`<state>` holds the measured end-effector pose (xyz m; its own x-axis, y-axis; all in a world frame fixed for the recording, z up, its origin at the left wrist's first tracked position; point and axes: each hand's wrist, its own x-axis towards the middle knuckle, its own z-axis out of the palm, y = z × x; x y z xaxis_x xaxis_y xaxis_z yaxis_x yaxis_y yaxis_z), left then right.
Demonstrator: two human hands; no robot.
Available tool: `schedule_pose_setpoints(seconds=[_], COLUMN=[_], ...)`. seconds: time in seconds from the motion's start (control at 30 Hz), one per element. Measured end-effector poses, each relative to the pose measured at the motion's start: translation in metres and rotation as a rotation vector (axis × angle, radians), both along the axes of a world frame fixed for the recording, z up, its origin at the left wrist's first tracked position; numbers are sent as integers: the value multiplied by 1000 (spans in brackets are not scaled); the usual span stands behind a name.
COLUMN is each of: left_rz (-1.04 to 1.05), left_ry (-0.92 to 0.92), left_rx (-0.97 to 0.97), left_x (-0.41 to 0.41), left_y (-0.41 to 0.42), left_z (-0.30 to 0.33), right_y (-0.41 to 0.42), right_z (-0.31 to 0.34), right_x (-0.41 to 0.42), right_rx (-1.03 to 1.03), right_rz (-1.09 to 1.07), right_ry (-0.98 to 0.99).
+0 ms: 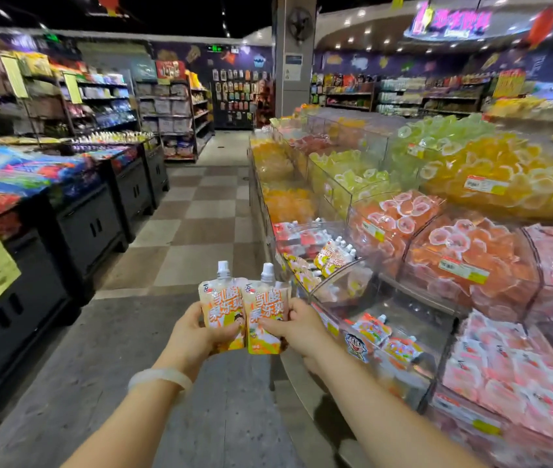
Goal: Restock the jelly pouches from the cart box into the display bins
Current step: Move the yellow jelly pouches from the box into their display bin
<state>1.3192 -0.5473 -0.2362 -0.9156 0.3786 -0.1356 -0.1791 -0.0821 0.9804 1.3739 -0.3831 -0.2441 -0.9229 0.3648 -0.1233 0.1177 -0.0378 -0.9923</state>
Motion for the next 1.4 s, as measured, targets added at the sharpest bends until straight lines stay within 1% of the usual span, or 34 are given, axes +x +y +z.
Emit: schedule_pose_setpoints(seconds=[0.1, 0.2, 0.37, 0.47, 0.57, 0.67, 0.77, 0.93, 1.03, 1.1, 1.17, 1.23, 1.27, 1.33, 1.4], left_rz=[-54, -135, -351, -494, -592, -675, -735, -818, -922, -950, -981, -1029, -1054, -1119, -1190], left_ry=[-12, -19, -19, -38, -29, -15, -5, -36, -37, -44, -69, -63, -63, -50, -34], left_rx=[11, 6, -20, -54, -77, -98, -119, -176, -189, -198, -237, -281, -291, -307, -315], left_x=[-73, -143, -228, -251, -264, -275, -298, -330, -342, -351, -362, -372, -377, -385, -390], left_y=[15, 38, 99, 147, 196, 238, 273, 308, 325, 337, 352, 364, 369, 377, 380], left_z=[-4, -3, -5, -17, -32, -40, -51, -60, -66, -72, -83, -90, -92, -97, -99], right_y=[11, 27, 66, 96, 128, 157, 181, 196, 204, 211, 215, 225, 226, 233, 232], right_z=[-4, -2, -2, -9, -23, -43, -57, -66, -79, -91, -104, -132, -137, -158, -153], right_x=[-63, -117, -165, -171, -176, -189, -212, -242, -253, -260, -268, -271, -273, -276, -279], right_rx=[10, 10, -6, 28, 42, -98, -135, -197, -236, -244, -229, -220, -235, -268, -248], right_rz=[-60, -169, -344, -466, -600, -756, -856, -1036, -1230, -1350, -1436, -1556, -1606, -1669, -1705], right_ry=[0, -5, -2, -33, -136, -116, -72, -4, -27, -88, -88, -97, -70, -12, -40])
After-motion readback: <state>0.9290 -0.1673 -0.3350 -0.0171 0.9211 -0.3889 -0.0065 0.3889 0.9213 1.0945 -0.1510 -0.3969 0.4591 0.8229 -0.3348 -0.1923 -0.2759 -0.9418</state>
